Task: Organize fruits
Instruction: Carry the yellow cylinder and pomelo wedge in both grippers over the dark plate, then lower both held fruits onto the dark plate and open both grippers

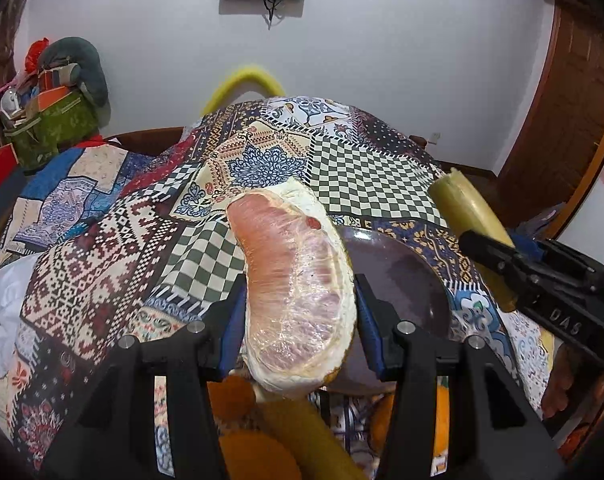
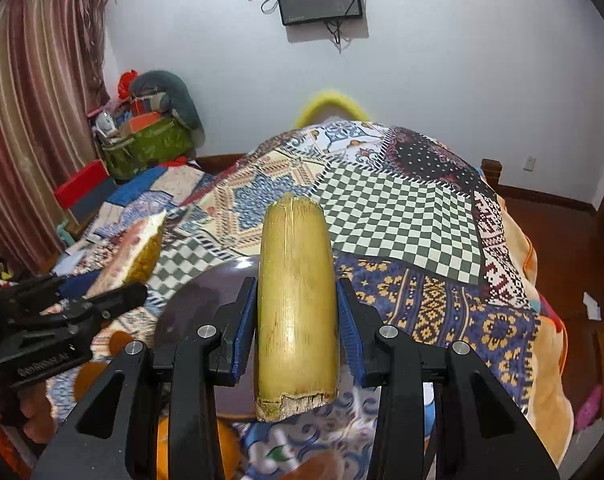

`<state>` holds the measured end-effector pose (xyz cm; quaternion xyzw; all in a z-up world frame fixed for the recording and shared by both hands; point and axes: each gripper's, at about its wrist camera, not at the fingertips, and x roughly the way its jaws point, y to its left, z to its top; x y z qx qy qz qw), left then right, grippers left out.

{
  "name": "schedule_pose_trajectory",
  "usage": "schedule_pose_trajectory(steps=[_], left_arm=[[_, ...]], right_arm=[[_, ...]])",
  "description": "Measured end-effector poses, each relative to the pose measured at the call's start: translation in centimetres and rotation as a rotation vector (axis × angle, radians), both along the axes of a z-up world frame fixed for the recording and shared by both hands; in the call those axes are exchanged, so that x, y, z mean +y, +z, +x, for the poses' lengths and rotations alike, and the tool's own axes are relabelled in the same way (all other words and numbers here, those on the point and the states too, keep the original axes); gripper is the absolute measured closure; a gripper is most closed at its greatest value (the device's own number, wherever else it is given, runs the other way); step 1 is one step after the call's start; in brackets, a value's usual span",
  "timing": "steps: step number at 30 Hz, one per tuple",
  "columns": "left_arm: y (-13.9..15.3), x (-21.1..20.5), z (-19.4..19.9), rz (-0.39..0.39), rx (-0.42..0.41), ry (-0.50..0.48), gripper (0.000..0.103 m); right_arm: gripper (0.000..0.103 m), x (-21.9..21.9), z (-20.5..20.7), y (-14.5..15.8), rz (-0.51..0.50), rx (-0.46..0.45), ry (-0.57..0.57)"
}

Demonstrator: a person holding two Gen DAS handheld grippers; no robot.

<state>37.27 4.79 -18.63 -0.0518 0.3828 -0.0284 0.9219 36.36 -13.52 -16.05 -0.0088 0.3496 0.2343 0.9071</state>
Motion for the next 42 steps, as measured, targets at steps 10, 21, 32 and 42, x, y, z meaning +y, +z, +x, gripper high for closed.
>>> schedule_pose_trajectory(steps=[10, 21, 32, 42], left_arm=[[-2.3, 0.4, 3.6, -0.029, 0.096, -0.021, 0.053], [-4.1, 0.0, 5.8, -0.02, 0.241, -0.049, 0.053], [-4.3, -0.1, 5.8, -0.019, 0.24, -0.059, 0.053], [-2.5, -0.7, 4.3, 0.036, 0.17, -0.052, 0.053]], right_arm=[[0.067, 1.0, 2.7, -2.3, -0.052, 0.072, 0.048], [0.067, 2.1, 4.6, -4.0, -0.131, 0.161, 0.121], [0.067, 2.6, 4.8, -5.2, -0.144, 0.206, 0.144], [0.067, 3.0, 4.2, -4.3, -0.148, 0.183, 0.163]])
